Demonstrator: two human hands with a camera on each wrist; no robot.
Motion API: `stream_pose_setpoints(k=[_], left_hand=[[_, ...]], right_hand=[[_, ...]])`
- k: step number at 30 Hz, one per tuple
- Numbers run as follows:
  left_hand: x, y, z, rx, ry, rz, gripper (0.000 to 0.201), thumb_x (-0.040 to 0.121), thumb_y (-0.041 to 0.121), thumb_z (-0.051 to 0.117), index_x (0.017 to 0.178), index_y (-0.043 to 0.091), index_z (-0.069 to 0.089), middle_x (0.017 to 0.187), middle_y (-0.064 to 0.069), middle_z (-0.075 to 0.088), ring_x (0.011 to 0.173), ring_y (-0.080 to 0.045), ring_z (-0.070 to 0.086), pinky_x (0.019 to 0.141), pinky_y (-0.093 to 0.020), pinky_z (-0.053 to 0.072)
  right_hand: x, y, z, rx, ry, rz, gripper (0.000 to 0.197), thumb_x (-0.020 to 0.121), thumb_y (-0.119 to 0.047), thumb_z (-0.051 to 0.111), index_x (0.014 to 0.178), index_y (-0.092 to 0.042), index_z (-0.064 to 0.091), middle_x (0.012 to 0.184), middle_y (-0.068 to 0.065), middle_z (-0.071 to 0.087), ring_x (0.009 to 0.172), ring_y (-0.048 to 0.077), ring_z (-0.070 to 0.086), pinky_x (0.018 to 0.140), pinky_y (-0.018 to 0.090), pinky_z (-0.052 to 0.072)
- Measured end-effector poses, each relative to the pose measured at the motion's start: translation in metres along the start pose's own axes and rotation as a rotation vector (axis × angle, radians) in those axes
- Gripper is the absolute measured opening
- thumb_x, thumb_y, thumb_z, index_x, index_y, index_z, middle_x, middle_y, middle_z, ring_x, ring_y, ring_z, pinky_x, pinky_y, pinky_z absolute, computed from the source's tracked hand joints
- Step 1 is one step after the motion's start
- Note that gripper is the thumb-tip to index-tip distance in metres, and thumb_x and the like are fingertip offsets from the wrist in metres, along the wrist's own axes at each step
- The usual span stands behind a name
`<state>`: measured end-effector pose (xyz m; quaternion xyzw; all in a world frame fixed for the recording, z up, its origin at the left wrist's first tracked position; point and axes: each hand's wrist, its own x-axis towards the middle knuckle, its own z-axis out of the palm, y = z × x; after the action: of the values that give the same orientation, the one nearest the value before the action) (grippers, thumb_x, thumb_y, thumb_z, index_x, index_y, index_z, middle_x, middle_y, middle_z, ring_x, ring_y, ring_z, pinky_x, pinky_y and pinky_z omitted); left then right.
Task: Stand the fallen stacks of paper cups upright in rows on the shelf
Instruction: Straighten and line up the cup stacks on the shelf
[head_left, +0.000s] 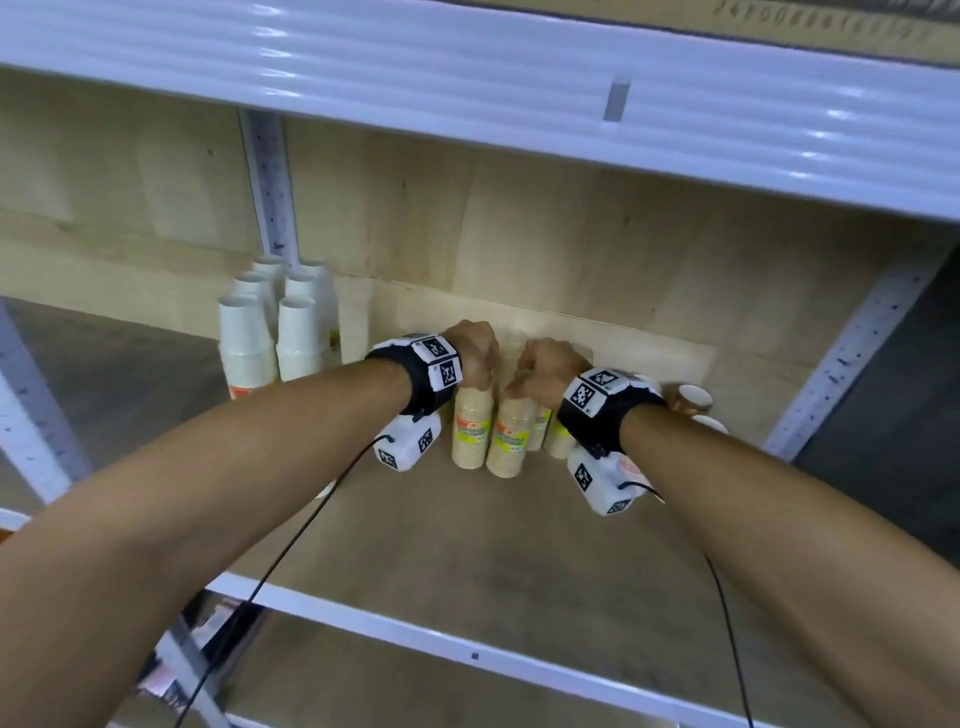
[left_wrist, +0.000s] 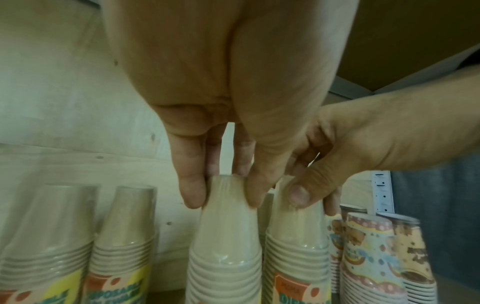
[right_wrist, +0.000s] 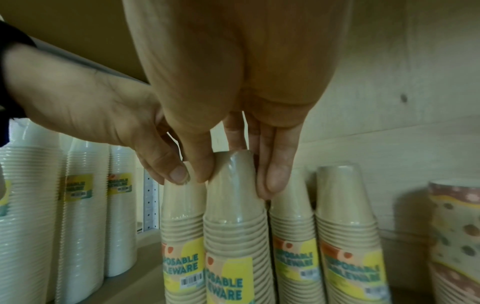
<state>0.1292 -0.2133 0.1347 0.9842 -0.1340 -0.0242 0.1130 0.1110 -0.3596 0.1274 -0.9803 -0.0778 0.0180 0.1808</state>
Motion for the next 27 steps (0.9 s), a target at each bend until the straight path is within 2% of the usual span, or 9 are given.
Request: stream_pose_setpoints(k=[1,4,7,10,13,15,18,21,27], left_hand=[[0.001,0.004,0.001,-0.003,-0.003,0.005,0.032,0.083,0.010,0.070,0.115,0.002,0.069,0.099,-0.006,0.058,0.084,-0.018,0.051,0.069,-0.026,0.042],[0.005,0.012,0.004,-0.016,0.011,0.014,0.033,0.082,0.011,0.072,0.114,0.005,0.070,0.111,-0.010,0.066,0.089,-0.021,0.059,0.071,-0.026,0.046],[0.010,0.017,0.008,-0.007,0.032,0.039,0.025,0.084,0.014,0.071,0.108,0.007,0.070,0.100,-0.004,0.064,0.089,-0.017,0.060,0.074,-0.025,0.047],[0.014,0.023,0.011,-0.011,0.055,0.024,0.015,0.087,0.011,0.068,0.101,0.014,0.065,0.100,-0.006,0.061,0.085,-0.015,0.053,0.060,-0.023,0.043],[0.020,0.024,0.013,-0.011,0.027,0.044,0.025,0.083,0.011,0.073,0.107,0.004,0.069,0.110,-0.012,0.067,0.085,-0.016,0.054,0.062,-0.024,0.044],[0.023,0.023,0.014,-0.017,0.011,0.047,0.027,0.082,0.011,0.074,0.107,0.003,0.069,0.103,-0.010,0.065,0.085,-0.017,0.054,0.064,-0.024,0.045],[0.027,0.022,0.017,-0.024,0.006,0.048,0.029,0.081,0.013,0.075,0.108,0.002,0.070,0.107,-0.011,0.068,0.085,-0.019,0.057,0.068,-0.026,0.048],[0.030,0.021,0.021,-0.029,-0.012,0.047,0.030,0.080,0.013,0.076,0.108,0.002,0.071,0.108,-0.013,0.070,0.082,-0.019,0.057,0.068,-0.026,0.046],[0.035,0.020,0.024,-0.079,-0.016,0.038,0.026,0.078,0.014,0.076,0.102,0.004,0.072,0.102,-0.012,0.071,0.079,-0.021,0.058,0.066,-0.026,0.046]], right_hand=[[-0.003,0.003,-0.002,-0.005,0.004,0.003,0.033,0.078,-0.033,0.074,0.103,-0.012,0.070,0.100,0.005,0.068,0.094,0.023,0.065,0.075,0.029,0.052],[-0.004,0.013,-0.004,0.036,0.002,0.034,0.026,0.080,-0.027,0.073,0.099,-0.010,0.070,0.095,0.007,0.069,0.089,0.025,0.067,0.064,0.025,0.046],[-0.002,0.020,-0.005,0.038,0.006,0.036,0.023,0.079,-0.024,0.072,0.098,-0.010,0.072,0.097,0.008,0.071,0.089,0.024,0.068,0.070,0.028,0.051],[0.003,0.024,-0.002,0.024,0.019,0.030,0.022,0.079,-0.024,0.074,0.097,-0.010,0.073,0.094,0.006,0.070,0.087,0.022,0.067,0.068,0.027,0.049],[0.009,0.029,0.003,0.035,0.018,0.037,0.019,0.078,-0.023,0.075,0.093,-0.011,0.073,0.087,0.005,0.069,0.081,0.021,0.067,0.063,0.025,0.046],[0.014,0.031,0.005,0.037,0.016,0.038,0.017,0.077,-0.022,0.075,0.089,-0.010,0.072,0.084,0.005,0.069,0.080,0.021,0.067,0.061,0.025,0.047],[0.019,0.033,0.009,-0.004,0.002,0.019,0.018,0.078,-0.023,0.073,0.090,-0.009,0.072,0.088,0.006,0.071,0.084,0.022,0.068,0.071,0.032,0.056],[0.021,0.035,0.013,-0.040,-0.008,-0.003,0.019,0.079,-0.024,0.071,0.093,-0.012,0.072,0.092,0.005,0.071,0.089,0.023,0.067,0.079,0.037,0.057],[0.023,0.041,0.011,0.045,-0.003,0.018,0.017,0.079,-0.025,0.071,0.093,-0.016,0.072,0.092,0.003,0.071,0.087,0.022,0.066,0.079,0.034,0.056]])
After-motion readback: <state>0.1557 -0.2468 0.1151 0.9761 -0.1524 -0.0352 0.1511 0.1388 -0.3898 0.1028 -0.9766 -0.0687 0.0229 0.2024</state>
